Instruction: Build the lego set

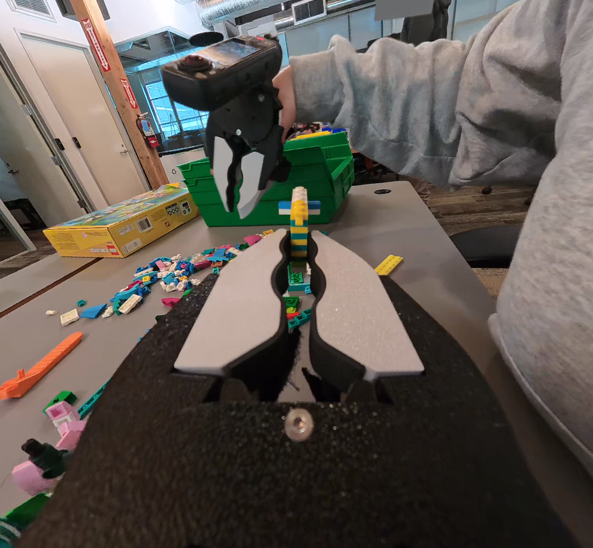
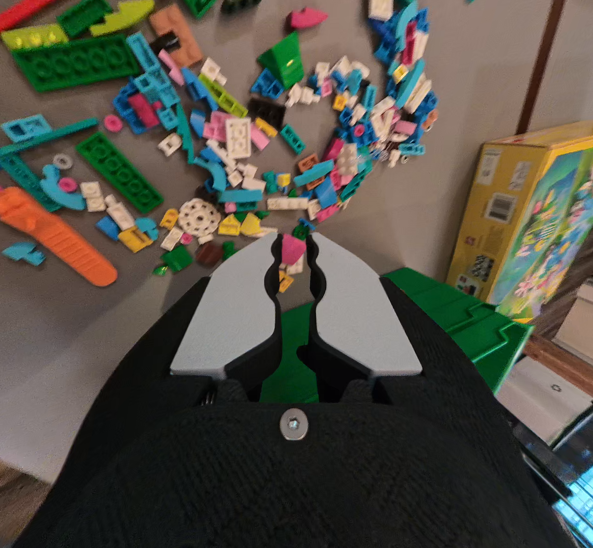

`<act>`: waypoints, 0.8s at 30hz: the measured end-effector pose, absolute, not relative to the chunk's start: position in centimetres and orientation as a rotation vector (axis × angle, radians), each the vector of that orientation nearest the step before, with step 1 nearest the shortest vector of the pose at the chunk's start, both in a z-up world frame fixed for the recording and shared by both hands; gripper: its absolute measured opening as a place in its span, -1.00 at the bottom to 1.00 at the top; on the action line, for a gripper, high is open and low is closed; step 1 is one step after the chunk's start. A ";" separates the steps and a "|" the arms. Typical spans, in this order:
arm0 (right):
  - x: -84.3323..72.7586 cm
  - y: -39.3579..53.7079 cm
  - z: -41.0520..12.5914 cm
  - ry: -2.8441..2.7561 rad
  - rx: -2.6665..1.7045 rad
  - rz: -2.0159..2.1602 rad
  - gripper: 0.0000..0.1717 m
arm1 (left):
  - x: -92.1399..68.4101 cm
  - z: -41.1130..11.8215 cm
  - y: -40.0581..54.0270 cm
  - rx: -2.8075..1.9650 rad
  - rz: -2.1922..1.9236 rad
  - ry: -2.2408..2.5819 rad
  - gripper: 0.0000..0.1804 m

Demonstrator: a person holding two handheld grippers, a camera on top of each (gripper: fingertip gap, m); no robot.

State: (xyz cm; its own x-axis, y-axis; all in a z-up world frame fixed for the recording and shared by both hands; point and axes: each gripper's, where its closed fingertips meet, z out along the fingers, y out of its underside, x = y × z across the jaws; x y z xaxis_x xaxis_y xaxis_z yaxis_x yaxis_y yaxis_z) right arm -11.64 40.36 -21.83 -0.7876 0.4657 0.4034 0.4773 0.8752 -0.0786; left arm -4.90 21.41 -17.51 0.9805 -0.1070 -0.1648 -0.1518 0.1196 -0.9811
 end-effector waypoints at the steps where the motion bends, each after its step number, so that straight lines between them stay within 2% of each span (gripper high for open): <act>1: -12.3 40.0 -21.7 -2.609 -0.689 -0.005 -0.85 | -4.9 -17.5 21.4 -1.452 0.029 0.211 -0.91; 6: -12.6 39.0 -22.7 -2.616 -0.798 0.213 -0.85 | -4.9 -17.4 21.3 -1.447 0.011 0.208 -0.91; 20: -9.3 42.3 -23.3 -2.571 -0.981 0.200 -0.85 | -4.9 -17.4 21.2 -1.450 -0.002 0.207 -0.91; 24: -10.1 42.4 -21.6 -2.518 -1.000 0.282 -0.82 | -4.9 -17.5 21.3 -1.452 0.000 0.212 -0.91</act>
State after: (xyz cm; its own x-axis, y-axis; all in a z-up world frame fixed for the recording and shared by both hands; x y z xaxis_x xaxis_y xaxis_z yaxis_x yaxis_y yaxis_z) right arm -10.08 42.44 -21.62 -0.6560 0.6917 0.3019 0.6077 0.7214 -0.3322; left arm -4.90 21.27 -17.45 0.9814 -0.1281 -0.1433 -0.1278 0.1216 -0.9843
